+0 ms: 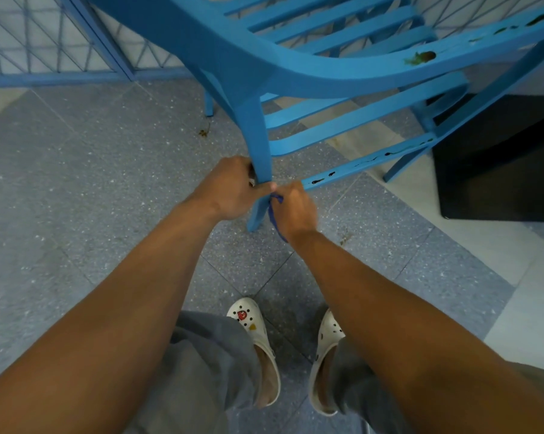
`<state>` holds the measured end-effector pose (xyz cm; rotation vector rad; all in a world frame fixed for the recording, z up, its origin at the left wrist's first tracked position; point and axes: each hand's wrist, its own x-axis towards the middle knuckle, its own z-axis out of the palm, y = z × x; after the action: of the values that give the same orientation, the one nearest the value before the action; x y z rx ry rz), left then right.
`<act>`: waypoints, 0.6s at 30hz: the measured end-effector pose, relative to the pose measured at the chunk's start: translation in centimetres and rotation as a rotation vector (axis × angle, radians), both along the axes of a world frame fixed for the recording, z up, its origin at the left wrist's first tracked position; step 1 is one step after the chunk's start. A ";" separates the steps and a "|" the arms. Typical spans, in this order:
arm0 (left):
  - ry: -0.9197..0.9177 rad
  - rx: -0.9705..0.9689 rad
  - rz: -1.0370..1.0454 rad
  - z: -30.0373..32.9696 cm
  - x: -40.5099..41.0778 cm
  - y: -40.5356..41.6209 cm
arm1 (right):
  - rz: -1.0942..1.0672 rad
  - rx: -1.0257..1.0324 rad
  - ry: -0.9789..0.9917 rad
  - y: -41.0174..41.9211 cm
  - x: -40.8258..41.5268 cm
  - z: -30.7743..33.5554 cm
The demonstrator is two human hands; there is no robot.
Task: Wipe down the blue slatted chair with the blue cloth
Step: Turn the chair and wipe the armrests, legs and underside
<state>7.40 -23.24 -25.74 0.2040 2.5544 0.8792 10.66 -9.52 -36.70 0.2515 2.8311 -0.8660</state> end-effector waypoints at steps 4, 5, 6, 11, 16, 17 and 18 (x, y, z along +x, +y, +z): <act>0.044 0.045 0.022 0.6 0.5 -0.2 | 0.014 -0.028 0.000 2.7 -0.7 0.1; 0.055 0.050 0.023 0.8 0.5 -0.3 | -0.028 -0.040 0.006 3.5 -0.9 0.2; 0.062 0.048 0.024 1.0 0.6 -0.3 | -0.075 -0.054 0.019 4.1 -1.2 0.1; 0.073 0.036 0.019 1.5 0.6 -0.3 | -0.157 -0.071 0.015 1.9 -0.9 -0.5; 0.070 0.044 0.015 1.3 0.6 -0.2 | 0.080 -0.006 0.006 0.8 -0.1 0.1; 0.070 0.046 0.012 1.2 0.6 -0.2 | 0.106 -0.004 0.018 1.6 -0.2 0.1; 0.067 0.053 0.012 1.1 0.5 -0.2 | 0.106 -0.001 0.021 2.5 -0.4 0.0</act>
<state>7.94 -23.45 -24.61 0.2371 2.5981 0.9602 10.24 -6.98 -36.66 0.0918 2.8336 -0.8523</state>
